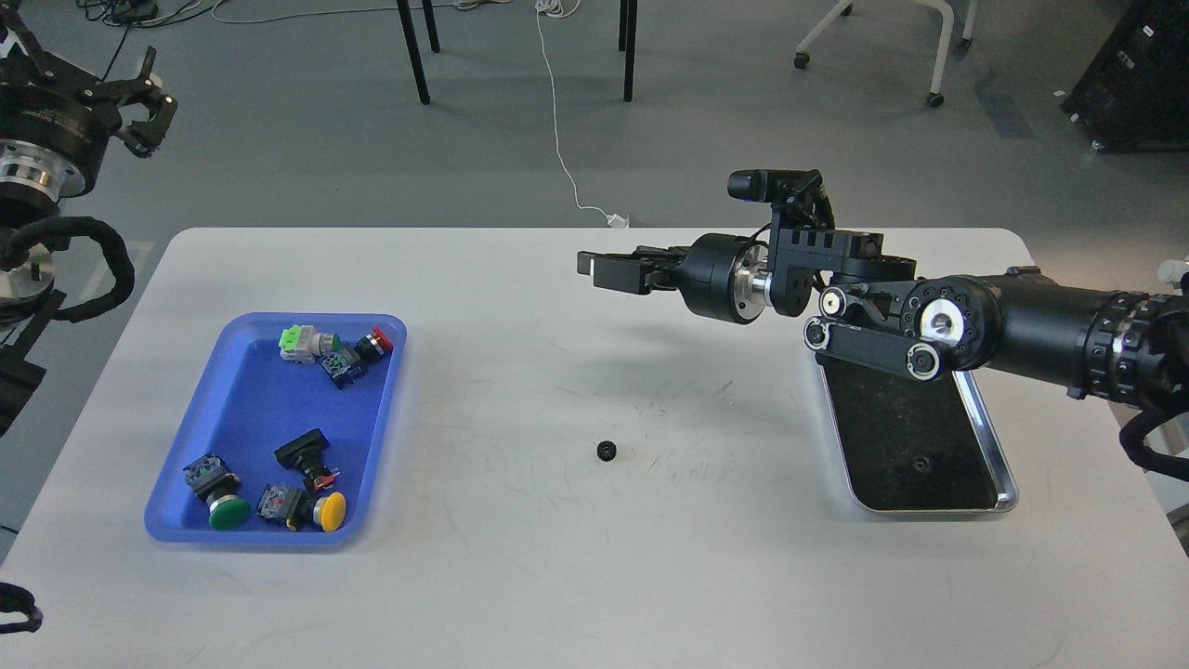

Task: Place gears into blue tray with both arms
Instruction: 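Release the black ring on the table and raise the right arm, then swing the left gripper over the blue tray toward the black ring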

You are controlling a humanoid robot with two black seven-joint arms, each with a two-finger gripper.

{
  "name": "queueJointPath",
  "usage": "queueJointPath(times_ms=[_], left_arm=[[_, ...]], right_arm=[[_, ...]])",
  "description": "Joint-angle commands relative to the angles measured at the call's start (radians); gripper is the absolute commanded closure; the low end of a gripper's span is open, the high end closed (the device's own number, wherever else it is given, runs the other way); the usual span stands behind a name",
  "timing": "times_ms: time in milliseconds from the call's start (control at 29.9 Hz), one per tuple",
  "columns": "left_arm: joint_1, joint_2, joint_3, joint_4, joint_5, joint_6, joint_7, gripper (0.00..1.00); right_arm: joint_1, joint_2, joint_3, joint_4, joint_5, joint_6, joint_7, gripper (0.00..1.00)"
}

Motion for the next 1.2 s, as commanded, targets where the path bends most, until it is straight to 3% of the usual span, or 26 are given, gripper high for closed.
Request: queueJointPath(times_ms=[0,167,301,502,736,936,1070,1170], left_arm=[[-0.124,-0.014,0.226,-0.013,0.0,0.014,0.002,0.02],[-0.224,-0.02,0.435,-0.041,0.006,0.019,0.009,0.02],[-0.322,-0.009,0.559,-0.099,0.101,0.014,0.009,0.02],[-0.348,-0.011,0.586,-0.211,0.302,0.008,0.031,0.02],[-0.348,-0.022,0.587,-0.449,0.855,-0.01,0.055,0.02],[-0.339,-0.081,0.607,-0.526,1.184,-0.004,0.057,0.02],[-0.337,-0.12,0.665,-0.565,1.425,0.0,0.054,0.03],[-0.313,-0.152,0.684,-0.596,1.58,0.005,0.049,0.04]], right_arm=[[-0.15,-0.161,0.491,-0.055,0.046,0.009,-0.002,0.02],[-0.253,-0.222,0.745,-0.075,0.192,0.049,-0.005,0.01],[-0.286,-0.283,0.825,-0.07,0.369,0.06,-0.009,0.01],[-0.296,-0.316,0.856,-0.101,0.614,0.081,-0.003,0.01],[-0.368,-0.313,0.929,-0.159,0.802,0.27,0.004,0.01],[-0.482,-0.317,1.058,-0.147,0.859,0.299,0.004,0.01],[-0.627,-0.317,1.191,-0.141,0.869,0.438,0.006,0.01],[-0.713,-0.291,1.253,-0.13,0.869,0.472,0.006,0.01]])
